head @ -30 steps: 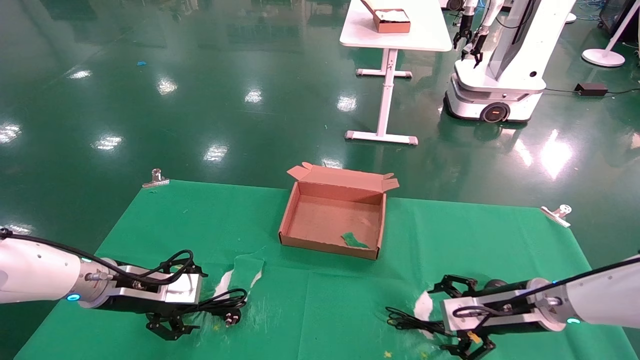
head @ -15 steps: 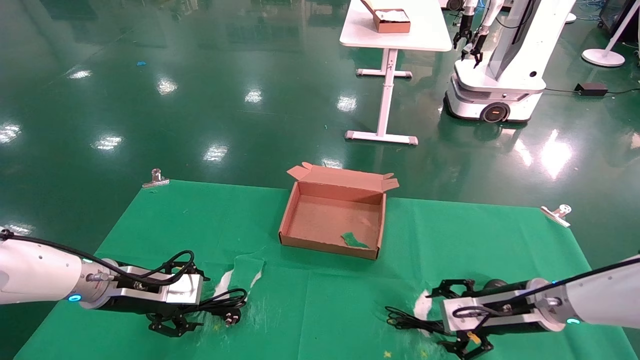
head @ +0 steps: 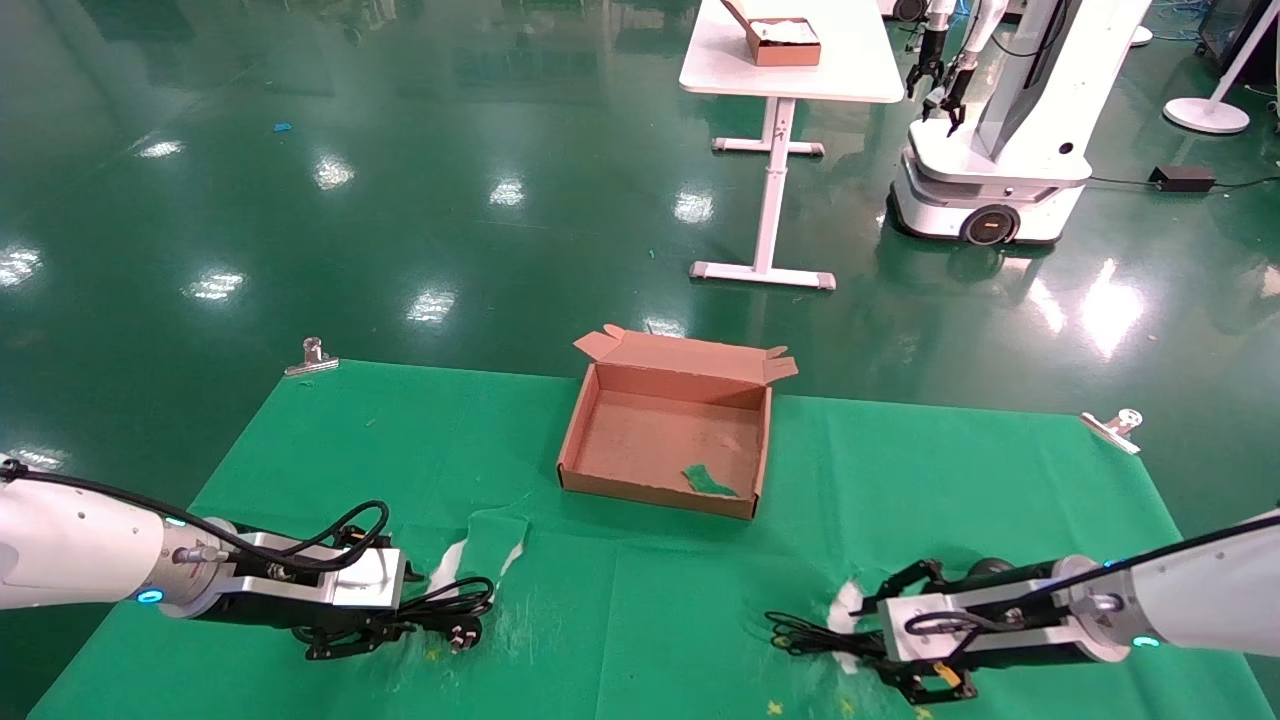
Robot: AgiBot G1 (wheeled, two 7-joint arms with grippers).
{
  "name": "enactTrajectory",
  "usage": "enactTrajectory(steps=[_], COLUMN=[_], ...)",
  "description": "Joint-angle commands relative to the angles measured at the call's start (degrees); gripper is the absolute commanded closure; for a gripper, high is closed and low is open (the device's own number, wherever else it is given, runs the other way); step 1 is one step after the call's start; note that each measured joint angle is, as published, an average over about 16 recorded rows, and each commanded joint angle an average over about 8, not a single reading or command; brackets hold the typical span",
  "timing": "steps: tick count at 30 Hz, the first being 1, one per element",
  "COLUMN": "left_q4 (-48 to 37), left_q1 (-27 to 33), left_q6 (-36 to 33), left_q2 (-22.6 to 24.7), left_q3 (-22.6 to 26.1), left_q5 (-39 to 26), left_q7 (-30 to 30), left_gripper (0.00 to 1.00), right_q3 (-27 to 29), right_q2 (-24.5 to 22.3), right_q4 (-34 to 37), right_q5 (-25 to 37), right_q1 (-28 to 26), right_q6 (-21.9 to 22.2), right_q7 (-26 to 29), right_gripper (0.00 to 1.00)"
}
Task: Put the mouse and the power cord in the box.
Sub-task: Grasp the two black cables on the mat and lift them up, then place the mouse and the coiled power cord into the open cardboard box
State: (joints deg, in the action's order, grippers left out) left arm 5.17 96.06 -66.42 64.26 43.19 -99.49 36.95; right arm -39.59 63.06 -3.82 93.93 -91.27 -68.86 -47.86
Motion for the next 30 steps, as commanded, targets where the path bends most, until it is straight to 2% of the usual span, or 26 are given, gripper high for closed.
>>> enactTrajectory(steps=[1,19,25,30], left_q4=[0.02,-0.46,-2.10,-3.62], left_q1=[-0.01,0.57,5.47,11.32], left_q6=[0.01,-0.30,-4.72,-9.36], left_q2=[-0.01,-0.37,-3.02,-5.91], left_q3=[0.00,-0.22,-2.14,-5.31], left_q5=[0.01,0.31,3.05,7.60], left_q7=[-0.01,-1.05,-5.34,-10.32], left_gripper=[1.00,1.00,1.00,1.00], right_q3=[0.01,0.58,3.84,5.96], right_q2=[-0.01,-0.72,-5.01,-9.74], right_q4=[-0.02,-0.11,-0.97,-3.66], right_q5=[-0.01,-0.87,-5.48,-8.33], right_q1=[0.01,-0.36,-2.90,-7.95], right_q6=[0.01,0.30,-1.94,-4.90], right_q7=[0.01,0.27,0.71,2.50], right_gripper=[1.00,1.00,1.00,1.00])
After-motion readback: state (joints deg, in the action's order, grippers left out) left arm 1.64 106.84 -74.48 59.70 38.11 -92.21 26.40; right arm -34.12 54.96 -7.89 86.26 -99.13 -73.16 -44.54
